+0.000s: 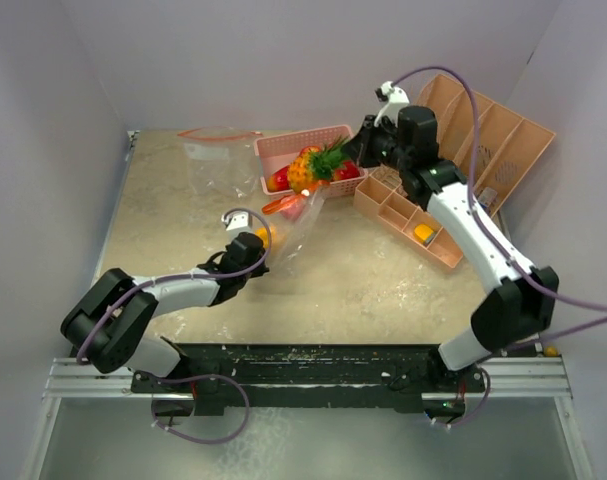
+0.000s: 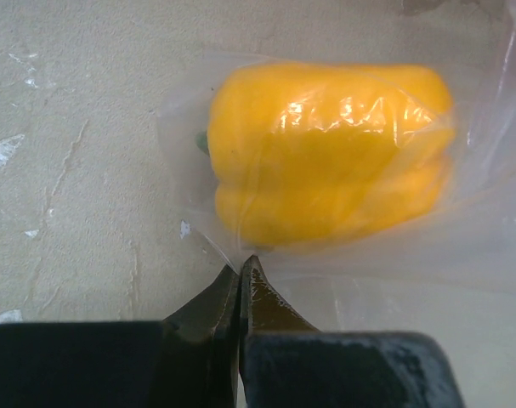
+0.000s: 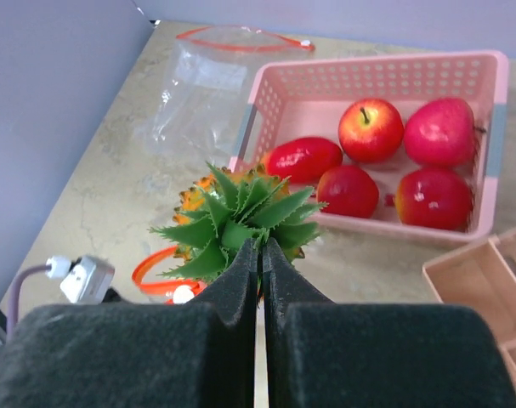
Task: Open the zip-top bag and remove the fake food
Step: Pick up the fake fruit from the zipper food storage bag.
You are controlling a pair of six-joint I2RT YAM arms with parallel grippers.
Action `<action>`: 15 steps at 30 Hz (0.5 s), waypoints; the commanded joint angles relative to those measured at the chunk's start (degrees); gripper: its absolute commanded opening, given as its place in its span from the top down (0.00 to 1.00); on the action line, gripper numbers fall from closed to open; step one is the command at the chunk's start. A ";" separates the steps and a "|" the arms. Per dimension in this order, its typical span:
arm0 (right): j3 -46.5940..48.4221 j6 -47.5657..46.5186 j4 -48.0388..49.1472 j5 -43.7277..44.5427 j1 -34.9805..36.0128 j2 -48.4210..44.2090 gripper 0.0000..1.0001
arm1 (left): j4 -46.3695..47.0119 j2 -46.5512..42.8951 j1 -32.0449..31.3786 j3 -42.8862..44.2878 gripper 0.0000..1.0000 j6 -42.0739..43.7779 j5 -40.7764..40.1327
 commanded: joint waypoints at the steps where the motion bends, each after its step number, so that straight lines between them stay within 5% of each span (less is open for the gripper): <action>1: 10.22 -1.89 13.29 -1.66 -1.66 4.97 1.00 | -6.86 -0.93 0.67 -2.27 1.00 0.87 -1.21; 10: 21.95 5.16 19.92 -7.68 -3.28 16.47 1.00 | -8.19 -3.09 0.66 -4.28 1.00 0.09 -0.73; 15: 16.39 7.76 26.16 -9.06 -4.33 14.52 1.00 | -7.43 -3.85 0.61 -4.50 1.00 0.13 0.10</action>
